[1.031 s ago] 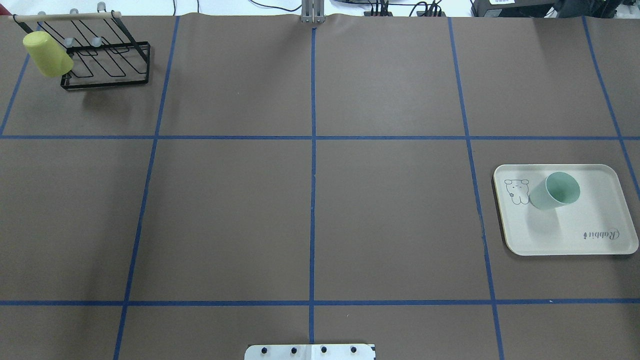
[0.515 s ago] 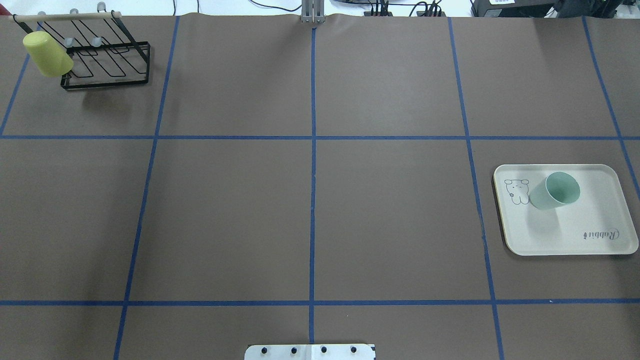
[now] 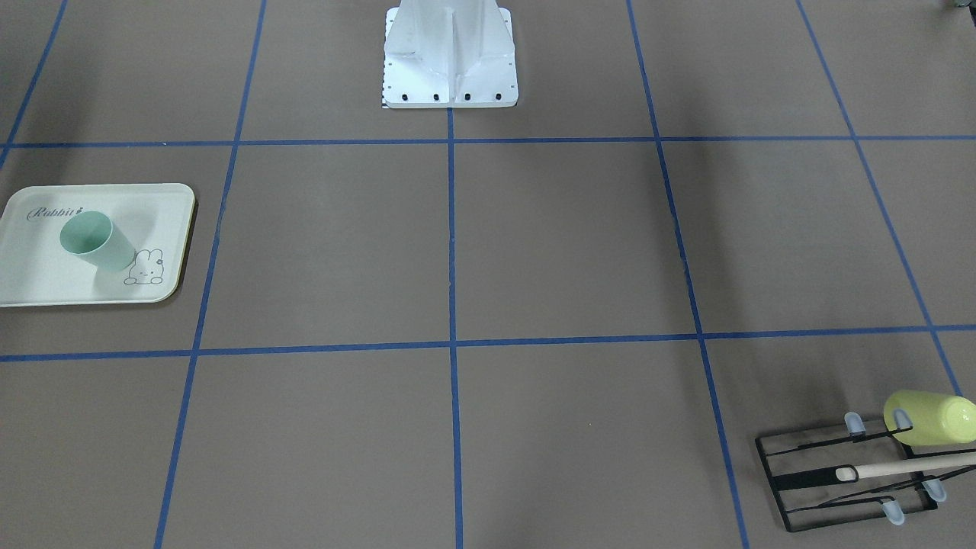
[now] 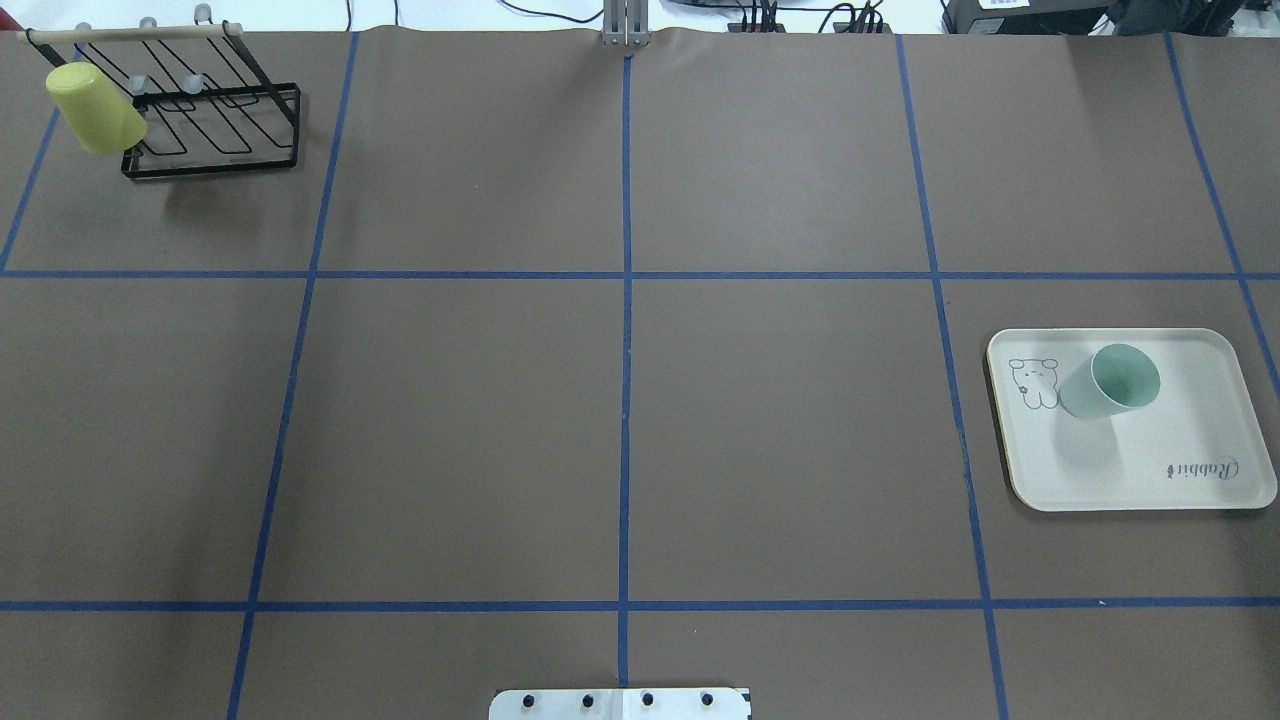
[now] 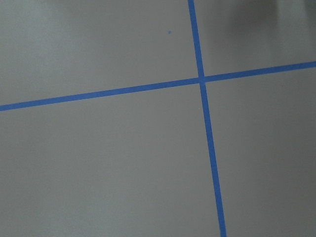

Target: Left arm grabs green cup and hands to right arm on tray

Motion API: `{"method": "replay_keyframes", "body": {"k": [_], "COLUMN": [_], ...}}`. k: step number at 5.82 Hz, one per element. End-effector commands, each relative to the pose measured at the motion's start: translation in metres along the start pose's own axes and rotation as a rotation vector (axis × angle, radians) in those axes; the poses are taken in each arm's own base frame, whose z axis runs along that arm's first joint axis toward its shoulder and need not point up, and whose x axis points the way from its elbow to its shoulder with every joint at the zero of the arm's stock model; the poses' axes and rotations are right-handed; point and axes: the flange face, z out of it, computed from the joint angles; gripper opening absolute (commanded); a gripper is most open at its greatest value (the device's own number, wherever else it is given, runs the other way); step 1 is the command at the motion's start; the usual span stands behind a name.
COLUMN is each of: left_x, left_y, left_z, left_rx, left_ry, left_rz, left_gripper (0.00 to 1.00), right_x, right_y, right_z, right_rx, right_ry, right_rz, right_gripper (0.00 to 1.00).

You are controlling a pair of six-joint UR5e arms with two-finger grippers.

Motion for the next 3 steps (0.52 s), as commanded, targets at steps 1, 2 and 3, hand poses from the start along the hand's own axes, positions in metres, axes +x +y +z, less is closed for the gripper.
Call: {"method": "replay_keyframes", "body": {"k": [1,2,3], "left_x": [-0.0009,-0.0009,-0.0007], "left_y": [0.0,0.0,-0.0007], "left_z": [0.0009,0.002,0.0015], "left_rx": [-0.001,-0.003,-0.002], "left_ry": [0.0,0.001,-0.001], "left_rz": [-0.001,-0.001,0.0], "left_gripper": [1.0,1.0,1.0], "right_x": [0.0004,0.0005,0.0008], "right_y": [0.001,0.001,0.0017], "right_z": [0.0007,0.0017,0.0021], "right_rx": [-0.002,-0.004,-0.004], "right_ry": [0.0,-0.001,0.001], "right_rz": [0.0,-0.001,-0.008], "right_gripper": [1.0,1.0,1.0]}}
